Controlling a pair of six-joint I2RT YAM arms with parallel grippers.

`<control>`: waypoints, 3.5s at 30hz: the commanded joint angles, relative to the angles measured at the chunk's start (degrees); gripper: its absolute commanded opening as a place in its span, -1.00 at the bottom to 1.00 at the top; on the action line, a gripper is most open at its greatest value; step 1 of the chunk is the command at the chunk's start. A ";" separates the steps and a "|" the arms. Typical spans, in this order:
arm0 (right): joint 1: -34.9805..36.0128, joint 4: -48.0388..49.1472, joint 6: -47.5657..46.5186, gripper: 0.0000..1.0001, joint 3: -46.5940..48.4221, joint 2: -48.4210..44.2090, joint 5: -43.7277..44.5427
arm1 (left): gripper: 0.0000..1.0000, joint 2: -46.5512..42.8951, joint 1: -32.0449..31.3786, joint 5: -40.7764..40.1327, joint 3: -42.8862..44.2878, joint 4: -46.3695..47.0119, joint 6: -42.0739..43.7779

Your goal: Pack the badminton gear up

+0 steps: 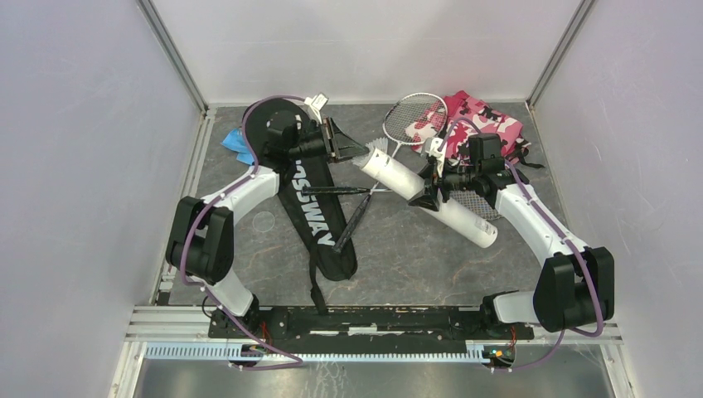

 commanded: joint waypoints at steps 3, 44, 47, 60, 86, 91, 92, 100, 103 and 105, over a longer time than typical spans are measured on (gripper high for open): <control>0.30 2.21 -1.04 -0.25 2.65 -0.32 -1.61 | -0.01 -0.14 0.21 0.80 5.92 -10.12 11.66; -0.66 -0.12 -4.06 -0.25 1.30 -0.32 -0.97 | 0.17 -6.77 -6.43 3.61 9.39 -28.91 41.22; -0.66 0.04 -3.89 -0.24 1.40 -0.27 -1.25 | 0.10 -4.71 -8.41 4.73 10.48 -29.54 41.40; -0.99 -0.03 -4.41 -0.24 0.59 -1.47 0.15 | 0.56 -0.85 -11.46 9.21 16.81 -38.92 49.75; -6.59 1.29 -2.67 -0.25 -0.61 -3.01 1.12 | 1.00 -4.71 -1.33 -8.55 21.93 -38.86 53.94; -8.80 1.58 -2.44 -0.25 -0.96 -4.17 0.59 | 0.97 1.49 -0.08 -10.18 24.21 -35.55 52.35; -9.06 1.66 -2.39 -0.25 -1.03 -4.39 0.53 | 0.96 3.18 0.03 -9.88 25.30 -35.41 52.24; -10.80 1.85 -2.46 -0.25 -1.49 -5.22 0.24 | 0.87 17.99 0.08 -9.32 34.99 -35.16 50.96; -10.91 1.72 -2.66 -0.25 -1.49 -4.99 0.24 | 0.85 23.45 0.09 -10.05 39.76 -35.10 50.22; -10.88 1.52 -2.99 -0.24 -1.49 -4.68 0.33 | 0.83 27.35 0.09 -10.37 42.87 -34.84 49.83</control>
